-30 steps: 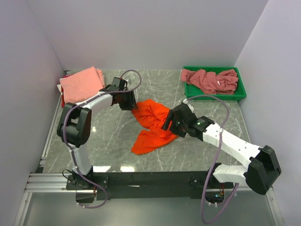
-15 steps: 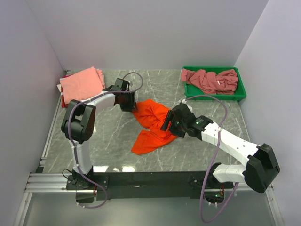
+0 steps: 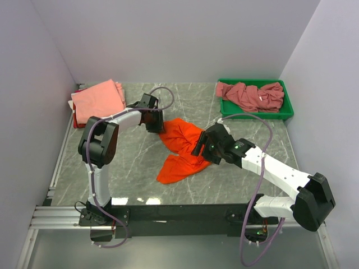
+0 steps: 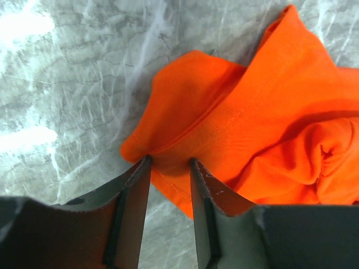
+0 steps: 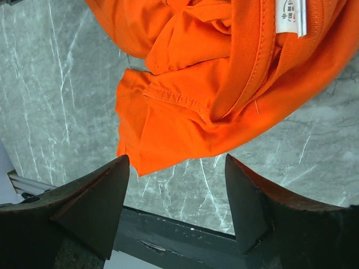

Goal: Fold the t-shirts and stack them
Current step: Flatten the tshirt out

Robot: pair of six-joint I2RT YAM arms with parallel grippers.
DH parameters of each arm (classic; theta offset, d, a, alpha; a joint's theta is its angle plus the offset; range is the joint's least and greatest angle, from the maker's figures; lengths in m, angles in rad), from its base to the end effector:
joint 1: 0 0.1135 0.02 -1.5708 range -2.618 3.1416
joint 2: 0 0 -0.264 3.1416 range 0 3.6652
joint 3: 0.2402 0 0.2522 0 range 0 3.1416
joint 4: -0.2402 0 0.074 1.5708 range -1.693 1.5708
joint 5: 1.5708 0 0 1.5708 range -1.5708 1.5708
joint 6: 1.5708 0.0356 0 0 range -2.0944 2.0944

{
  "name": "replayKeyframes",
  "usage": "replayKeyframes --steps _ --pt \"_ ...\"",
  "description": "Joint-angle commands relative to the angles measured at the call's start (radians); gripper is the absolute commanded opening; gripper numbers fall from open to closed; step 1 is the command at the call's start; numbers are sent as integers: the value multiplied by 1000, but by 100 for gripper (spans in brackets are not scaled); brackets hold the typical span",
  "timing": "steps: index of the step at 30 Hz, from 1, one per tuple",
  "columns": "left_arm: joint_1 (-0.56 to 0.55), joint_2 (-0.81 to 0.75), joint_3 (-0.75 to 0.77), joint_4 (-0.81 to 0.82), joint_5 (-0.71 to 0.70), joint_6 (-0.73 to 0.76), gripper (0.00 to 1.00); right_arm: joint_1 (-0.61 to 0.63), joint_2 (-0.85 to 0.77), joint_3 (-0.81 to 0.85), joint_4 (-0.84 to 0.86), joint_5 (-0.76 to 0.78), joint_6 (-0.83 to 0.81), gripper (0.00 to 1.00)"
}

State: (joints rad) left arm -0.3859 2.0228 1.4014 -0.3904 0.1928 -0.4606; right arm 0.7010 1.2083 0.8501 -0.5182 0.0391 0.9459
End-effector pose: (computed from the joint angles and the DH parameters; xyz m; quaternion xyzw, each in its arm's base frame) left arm 0.3932 -0.1671 0.1648 -0.0092 0.9571 -0.1971 0.2124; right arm 0.1896 0.1582 0.2465 0.1214 0.9323 0.2370 0.2447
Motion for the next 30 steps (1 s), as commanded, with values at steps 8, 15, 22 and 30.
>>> replayKeyframes --steps 8,15,22,30 --pt "-18 14 47 -28 -89 34 34 22 -13 24 -13 16 4 75" --pt "-36 36 50 -15 -78 51 22 26 -7 33 -17 18 -1 75" --pt "-50 7 68 -25 -70 56 0 29 -12 33 -23 22 2 75" --pt "-50 -88 120 -114 -61 48 4 29 46 89 -40 45 -51 76"
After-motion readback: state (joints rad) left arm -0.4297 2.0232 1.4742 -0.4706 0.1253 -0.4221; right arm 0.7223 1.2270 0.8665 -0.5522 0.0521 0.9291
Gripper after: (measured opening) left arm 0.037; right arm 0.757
